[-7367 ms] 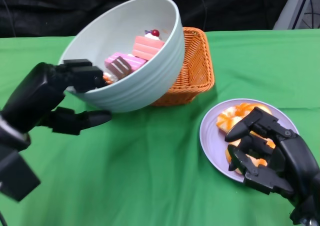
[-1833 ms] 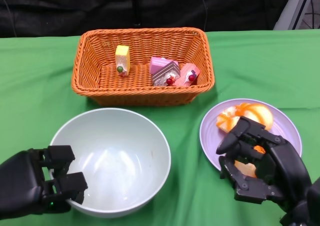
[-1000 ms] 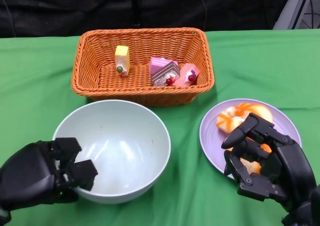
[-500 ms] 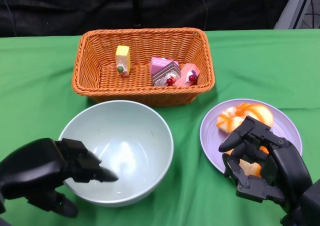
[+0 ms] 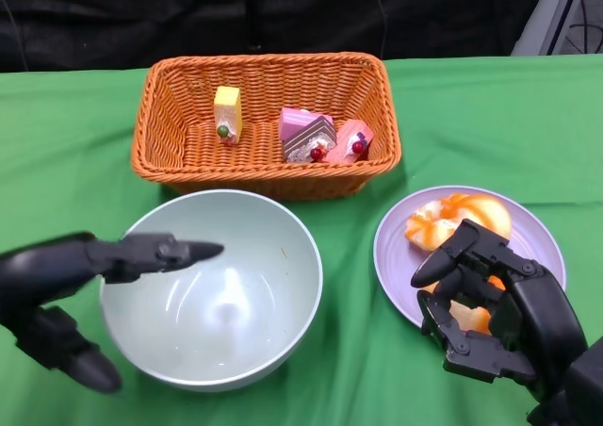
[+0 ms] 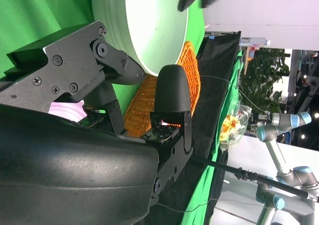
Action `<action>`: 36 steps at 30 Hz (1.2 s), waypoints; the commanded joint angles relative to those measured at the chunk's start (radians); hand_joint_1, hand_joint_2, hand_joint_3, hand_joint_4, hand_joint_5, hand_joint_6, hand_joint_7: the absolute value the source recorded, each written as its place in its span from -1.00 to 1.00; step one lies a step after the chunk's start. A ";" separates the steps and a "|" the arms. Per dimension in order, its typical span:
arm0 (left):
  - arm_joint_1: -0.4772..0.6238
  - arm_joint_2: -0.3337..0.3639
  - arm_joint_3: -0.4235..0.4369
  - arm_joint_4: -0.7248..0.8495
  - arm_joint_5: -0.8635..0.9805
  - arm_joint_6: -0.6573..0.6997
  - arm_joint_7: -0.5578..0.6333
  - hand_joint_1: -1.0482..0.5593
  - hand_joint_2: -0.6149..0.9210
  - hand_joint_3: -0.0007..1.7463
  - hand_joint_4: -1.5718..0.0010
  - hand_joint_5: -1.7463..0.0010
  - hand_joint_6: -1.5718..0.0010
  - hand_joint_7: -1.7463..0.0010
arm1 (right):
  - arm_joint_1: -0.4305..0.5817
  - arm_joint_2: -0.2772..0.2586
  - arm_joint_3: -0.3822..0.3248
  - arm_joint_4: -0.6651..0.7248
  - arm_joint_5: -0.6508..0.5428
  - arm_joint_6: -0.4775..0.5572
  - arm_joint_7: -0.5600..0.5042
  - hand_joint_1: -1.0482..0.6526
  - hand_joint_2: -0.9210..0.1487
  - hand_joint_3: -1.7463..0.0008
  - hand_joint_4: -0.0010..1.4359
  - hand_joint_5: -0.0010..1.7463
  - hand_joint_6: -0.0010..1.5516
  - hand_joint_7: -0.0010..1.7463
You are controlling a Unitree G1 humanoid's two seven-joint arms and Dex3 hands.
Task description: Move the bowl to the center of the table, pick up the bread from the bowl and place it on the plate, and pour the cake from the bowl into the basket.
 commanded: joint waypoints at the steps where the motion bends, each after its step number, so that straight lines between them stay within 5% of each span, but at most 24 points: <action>1: 0.101 -0.134 0.207 -0.045 -0.155 0.092 0.008 -0.58 0.99 -0.92 0.45 0.89 0.47 0.94 | -0.005 -0.010 0.001 -0.004 0.014 -0.013 0.012 0.18 -0.35 -0.16 -0.09 1.00 -0.31 0.75; 7: 0.186 -0.361 0.441 -0.102 -0.121 0.119 0.147 -0.06 1.00 -0.88 -0.28 0.76 -0.15 0.87 | 0.028 -0.016 0.012 -0.060 0.023 0.006 0.029 0.16 -0.25 -0.26 -0.08 1.00 -0.30 0.77; 9: 0.206 -0.404 0.483 -0.123 -0.087 0.122 0.170 0.01 1.00 -0.84 -0.36 0.72 -0.23 0.85 | 0.043 -0.026 0.017 -0.093 0.035 0.019 0.047 0.16 -0.22 -0.29 -0.08 1.00 -0.29 0.78; 10: 0.221 -0.425 0.499 -0.133 -0.061 0.114 0.184 0.08 1.00 -0.70 -0.32 0.32 -0.34 0.69 | 0.055 -0.036 0.021 -0.118 0.041 0.029 0.060 0.16 -0.22 -0.30 -0.09 1.00 -0.30 0.78; 11: 0.231 -0.441 0.514 -0.142 -0.039 0.111 0.193 0.15 0.99 -0.54 -0.18 -0.22 -0.31 0.31 | 0.063 -0.043 0.024 -0.137 0.046 0.037 0.069 0.17 -0.20 -0.31 -0.09 1.00 -0.29 0.78; 14: 0.259 -0.475 0.546 -0.164 0.014 0.112 0.198 0.21 0.94 -0.36 -0.09 -0.59 -0.20 -0.11 | 0.086 -0.056 0.030 -0.172 0.049 0.043 0.082 0.17 -0.17 -0.33 -0.08 1.00 -0.27 0.78; 15: 0.273 -0.485 0.553 -0.172 0.032 0.110 0.199 0.23 0.82 -0.16 -0.09 -0.66 -0.16 -0.23 | 0.097 -0.061 0.034 -0.185 0.049 0.038 0.087 0.17 -0.16 -0.33 -0.06 1.00 -0.26 0.78; 19: 0.330 -0.531 0.570 -0.184 0.092 0.069 0.177 0.27 0.63 0.17 -0.06 -0.73 -0.09 -0.33 | 0.180 -0.075 0.043 -0.245 0.061 0.016 0.104 0.18 -0.14 -0.33 -0.02 1.00 -0.25 0.78; 36: 0.341 -0.591 0.616 -0.075 0.197 -0.024 0.164 0.25 0.54 0.32 0.06 -0.90 0.04 -0.53 | 0.336 -0.065 0.062 -0.325 0.048 0.009 0.056 0.31 -0.19 -0.41 -0.04 1.00 -0.30 0.84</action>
